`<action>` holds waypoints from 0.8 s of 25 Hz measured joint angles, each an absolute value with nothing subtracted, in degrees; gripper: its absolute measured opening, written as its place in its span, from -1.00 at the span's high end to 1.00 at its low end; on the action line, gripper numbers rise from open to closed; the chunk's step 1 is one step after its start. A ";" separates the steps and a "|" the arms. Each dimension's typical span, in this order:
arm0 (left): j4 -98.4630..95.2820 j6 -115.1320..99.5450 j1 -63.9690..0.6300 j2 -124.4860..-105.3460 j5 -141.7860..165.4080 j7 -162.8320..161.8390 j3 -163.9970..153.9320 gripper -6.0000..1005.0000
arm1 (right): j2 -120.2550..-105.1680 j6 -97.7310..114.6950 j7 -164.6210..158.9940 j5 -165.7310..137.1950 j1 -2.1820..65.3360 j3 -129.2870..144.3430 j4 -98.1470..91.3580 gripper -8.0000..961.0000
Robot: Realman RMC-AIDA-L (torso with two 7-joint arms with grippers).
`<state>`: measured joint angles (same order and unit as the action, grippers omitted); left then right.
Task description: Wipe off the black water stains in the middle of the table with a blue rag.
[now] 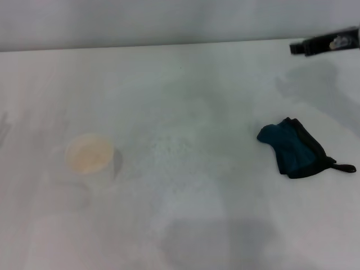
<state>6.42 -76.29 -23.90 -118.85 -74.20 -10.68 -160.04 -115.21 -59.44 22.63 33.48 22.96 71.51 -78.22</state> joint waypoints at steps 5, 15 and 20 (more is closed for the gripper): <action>4.47 -76.39 -23.36 -118.93 -76.15 -10.60 -160.05 -0.72 | -115.15 -50.23 42.10 52.56 21.92 63.80 -69.19 0.11; 2.83 -76.21 -23.83 -118.98 -76.95 -10.23 -160.16 -0.72 | -115.01 -55.97 93.64 96.61 21.53 45.10 -41.65 0.11; 2.68 -76.19 -24.04 -118.92 -76.89 -7.72 -160.32 -0.72 | -115.09 -62.66 113.06 106.60 21.53 38.29 -30.05 0.11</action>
